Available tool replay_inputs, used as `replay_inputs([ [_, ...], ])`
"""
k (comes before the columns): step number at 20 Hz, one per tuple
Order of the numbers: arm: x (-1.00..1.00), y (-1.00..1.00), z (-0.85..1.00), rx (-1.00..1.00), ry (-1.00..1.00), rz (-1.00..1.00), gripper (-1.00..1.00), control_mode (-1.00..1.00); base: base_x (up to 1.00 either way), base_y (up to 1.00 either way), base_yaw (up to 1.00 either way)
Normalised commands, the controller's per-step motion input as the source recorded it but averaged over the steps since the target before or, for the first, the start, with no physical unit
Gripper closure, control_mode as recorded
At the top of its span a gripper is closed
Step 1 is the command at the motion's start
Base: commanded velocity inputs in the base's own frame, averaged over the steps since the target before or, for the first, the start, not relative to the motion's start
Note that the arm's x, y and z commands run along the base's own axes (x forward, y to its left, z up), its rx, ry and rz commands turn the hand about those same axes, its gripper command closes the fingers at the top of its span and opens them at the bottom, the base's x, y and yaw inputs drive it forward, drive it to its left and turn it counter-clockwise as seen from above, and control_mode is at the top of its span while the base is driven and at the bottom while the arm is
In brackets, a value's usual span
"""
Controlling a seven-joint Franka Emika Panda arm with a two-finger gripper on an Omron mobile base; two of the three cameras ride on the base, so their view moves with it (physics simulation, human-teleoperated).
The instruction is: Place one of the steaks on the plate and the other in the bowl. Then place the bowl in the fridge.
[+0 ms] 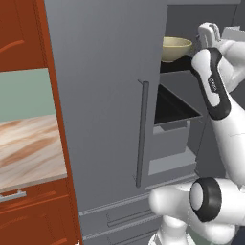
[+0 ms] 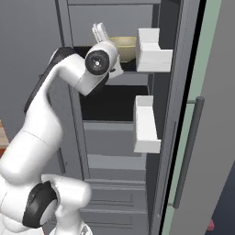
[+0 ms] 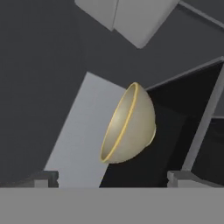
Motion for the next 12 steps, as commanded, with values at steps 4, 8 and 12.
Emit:
replay_inputs([
  [4,-1.0,0.3,0.02,0.0,0.11,0.0,-1.0,-1.0,0.0,0.0,0.0],
  [8,-1.0,0.31,-0.08,0.0,0.14,0.0,-1.0,-1.0,0.0,0.0,0.0],
  [12,-1.0,0.33,-0.47,0.0,0.01,0.0,-1.0,-1.0,0.0,0.0,0.0],
])
